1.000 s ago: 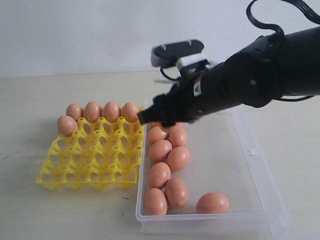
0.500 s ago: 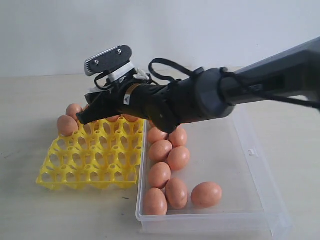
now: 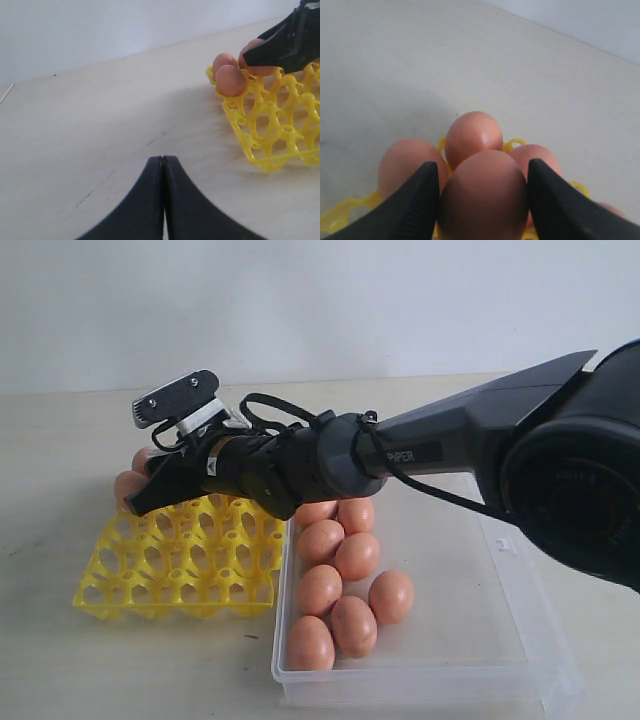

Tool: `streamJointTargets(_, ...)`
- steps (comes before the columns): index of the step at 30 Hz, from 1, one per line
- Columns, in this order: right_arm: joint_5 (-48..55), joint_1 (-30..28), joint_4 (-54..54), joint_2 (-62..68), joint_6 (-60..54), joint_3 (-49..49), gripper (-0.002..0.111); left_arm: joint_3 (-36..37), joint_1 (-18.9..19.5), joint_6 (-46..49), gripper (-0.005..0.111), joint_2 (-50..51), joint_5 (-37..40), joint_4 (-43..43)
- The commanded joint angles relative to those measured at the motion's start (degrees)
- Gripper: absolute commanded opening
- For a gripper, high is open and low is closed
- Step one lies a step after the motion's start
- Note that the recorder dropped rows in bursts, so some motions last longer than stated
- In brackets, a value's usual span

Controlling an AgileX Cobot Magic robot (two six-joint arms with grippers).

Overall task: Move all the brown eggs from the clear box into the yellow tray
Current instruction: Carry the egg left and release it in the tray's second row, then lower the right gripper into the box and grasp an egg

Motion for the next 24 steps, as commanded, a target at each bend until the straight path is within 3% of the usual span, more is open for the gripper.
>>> streamJointTargets(1, 1.11, 0.06, -0.36, -0.23, 0.12, -0.45, 0.032, -0.23, 0.10, -0.18, 0.000, -0.35, -0.33, -0.03)
streamJointTargets(3, 2.07, 0.06, -0.36, -0.23, 0.12, -0.45, 0.048, -0.23, 0.10, -0.18, 0.000, -0.35, -0.33, -0.03)
streamJointTargets(5, 2.70, 0.06, -0.25, -0.23, 0.12, -0.45, 0.057, -0.23, 0.10, -0.18, 0.000, -0.35, -0.33, -0.03)
streamJointTargets(13, 16.17, 0.06, -1.32, -8.12, 0.12, -0.45, 0.058, -0.23, 0.10, -0.18, 0.000, -0.35, -0.33, -0.03)
streamJointTargets(21, 52.53, -0.40, -8.28, -22.05, 2.28, 2.16, 0.057, -0.23, 0.10, -0.18, 0.000, -0.35, -0.33, -0.03)
streamJointTargets(24, 59.94, -1.47, -10.31, -26.21, 7.17, 7.75, 0.057, -0.23, 0.10, -0.18, 0.000, -0.35, -0.33, -0.03)
